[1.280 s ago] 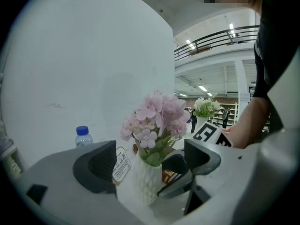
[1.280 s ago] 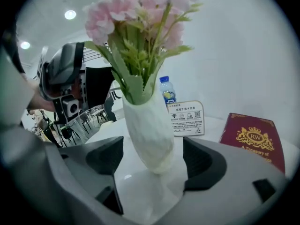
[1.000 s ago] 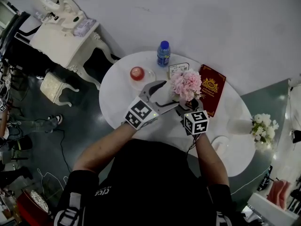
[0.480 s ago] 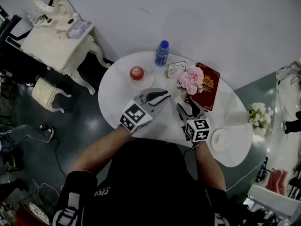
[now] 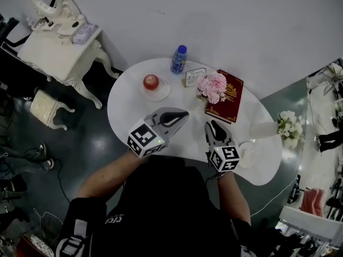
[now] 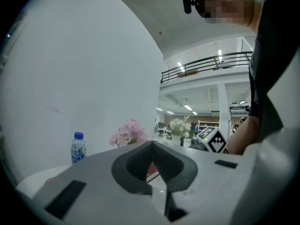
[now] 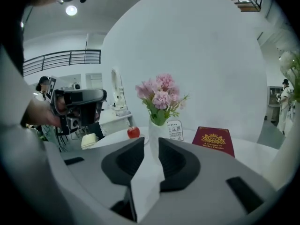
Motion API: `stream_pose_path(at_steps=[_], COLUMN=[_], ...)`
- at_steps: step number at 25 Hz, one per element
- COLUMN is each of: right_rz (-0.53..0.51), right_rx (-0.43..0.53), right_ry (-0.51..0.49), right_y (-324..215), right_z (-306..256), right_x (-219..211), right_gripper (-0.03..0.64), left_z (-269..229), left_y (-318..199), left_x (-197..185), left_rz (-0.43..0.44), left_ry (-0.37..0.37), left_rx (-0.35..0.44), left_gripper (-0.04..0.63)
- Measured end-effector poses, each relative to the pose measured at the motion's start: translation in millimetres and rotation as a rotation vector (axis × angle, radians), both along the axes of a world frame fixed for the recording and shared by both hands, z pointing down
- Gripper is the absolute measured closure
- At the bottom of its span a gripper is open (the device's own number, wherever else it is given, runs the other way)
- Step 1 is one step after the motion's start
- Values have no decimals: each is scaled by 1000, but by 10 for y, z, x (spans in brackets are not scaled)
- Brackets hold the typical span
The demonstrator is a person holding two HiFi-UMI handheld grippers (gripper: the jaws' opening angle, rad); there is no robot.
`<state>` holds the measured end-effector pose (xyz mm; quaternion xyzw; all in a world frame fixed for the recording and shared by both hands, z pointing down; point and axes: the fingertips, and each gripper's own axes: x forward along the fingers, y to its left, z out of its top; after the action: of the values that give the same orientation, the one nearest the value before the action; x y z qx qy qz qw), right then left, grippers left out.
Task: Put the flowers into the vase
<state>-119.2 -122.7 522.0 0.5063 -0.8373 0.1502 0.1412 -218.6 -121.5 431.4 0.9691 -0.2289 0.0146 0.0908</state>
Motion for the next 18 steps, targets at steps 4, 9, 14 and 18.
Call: stream_pose_path(at_steps=[4,9,14,18], right_rz=[-37,-106,-178,-184], right_rx=[65,134,136,162], right_ry=[-69,-146,-186,-217], right_y=[171,431,688,812], right_z=[-299,-657,-821,-1025], right_x=[64,222,320,394], right_gripper=[535,567,575,578], left_z=[43,-29,-284,-253], left_y=[98,275,468,599], left_x=[160,409,662,767], left_rz=[-4,-56,-110,-97], left_ry=[-46,-17,14,-54], left_rx=[3,-30,-6,18], left_gripper=[583,583,584,584])
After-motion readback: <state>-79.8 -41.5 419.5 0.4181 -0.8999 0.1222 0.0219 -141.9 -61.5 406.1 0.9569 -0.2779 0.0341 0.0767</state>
